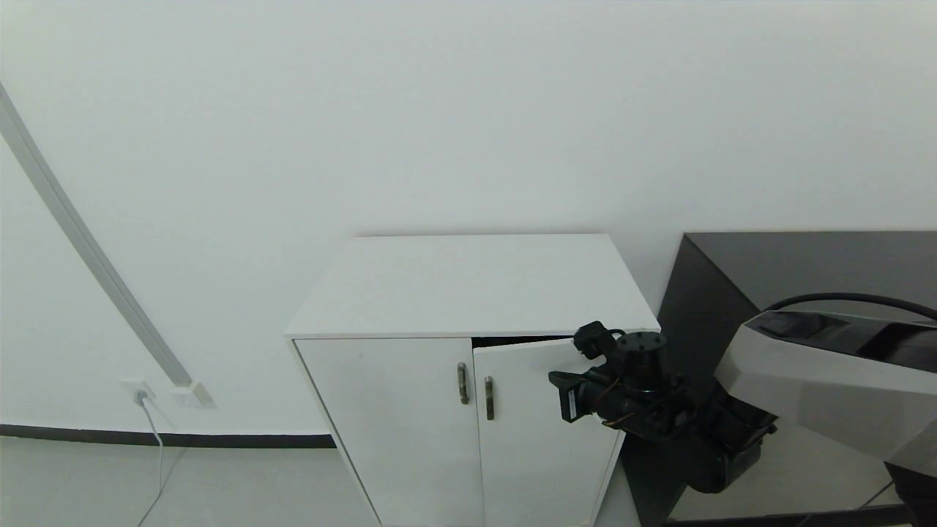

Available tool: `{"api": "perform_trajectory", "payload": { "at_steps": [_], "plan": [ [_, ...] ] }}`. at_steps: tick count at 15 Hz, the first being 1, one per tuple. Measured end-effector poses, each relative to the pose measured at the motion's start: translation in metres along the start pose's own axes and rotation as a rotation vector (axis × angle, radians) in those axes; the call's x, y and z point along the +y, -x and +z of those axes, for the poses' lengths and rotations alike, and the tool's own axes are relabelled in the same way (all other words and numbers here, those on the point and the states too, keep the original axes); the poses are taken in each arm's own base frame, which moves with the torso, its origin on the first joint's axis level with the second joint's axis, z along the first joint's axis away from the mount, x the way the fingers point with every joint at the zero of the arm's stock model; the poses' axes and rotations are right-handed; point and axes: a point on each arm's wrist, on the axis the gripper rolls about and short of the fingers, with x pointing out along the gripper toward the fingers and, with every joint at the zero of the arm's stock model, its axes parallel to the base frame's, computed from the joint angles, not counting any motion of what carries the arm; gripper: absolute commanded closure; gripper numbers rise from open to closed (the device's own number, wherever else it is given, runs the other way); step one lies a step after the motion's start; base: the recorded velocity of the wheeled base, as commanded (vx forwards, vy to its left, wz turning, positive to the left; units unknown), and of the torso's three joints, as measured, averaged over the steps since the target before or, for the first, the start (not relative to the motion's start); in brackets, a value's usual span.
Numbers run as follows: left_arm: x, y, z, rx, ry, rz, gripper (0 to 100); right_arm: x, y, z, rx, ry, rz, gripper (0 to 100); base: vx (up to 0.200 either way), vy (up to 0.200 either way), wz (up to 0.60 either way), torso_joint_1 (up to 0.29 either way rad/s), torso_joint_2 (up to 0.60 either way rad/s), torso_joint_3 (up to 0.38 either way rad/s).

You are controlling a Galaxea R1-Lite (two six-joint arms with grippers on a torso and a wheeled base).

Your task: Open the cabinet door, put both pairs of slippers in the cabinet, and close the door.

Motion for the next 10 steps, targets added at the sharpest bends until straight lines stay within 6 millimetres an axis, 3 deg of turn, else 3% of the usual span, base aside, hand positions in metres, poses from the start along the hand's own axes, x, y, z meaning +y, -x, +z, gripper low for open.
{"api": "perform_trajectory", "payload": {
  "at_steps": [10],
  "plan": [
    [0.0,0.0,0.0,0.0,0.0,0.0,100,-0.017,-0.009,-0.002,-0.009,-0.01,-0.034,100,0.0,0.0,0.0,0.0,0.0,0.0]
  ]
}}
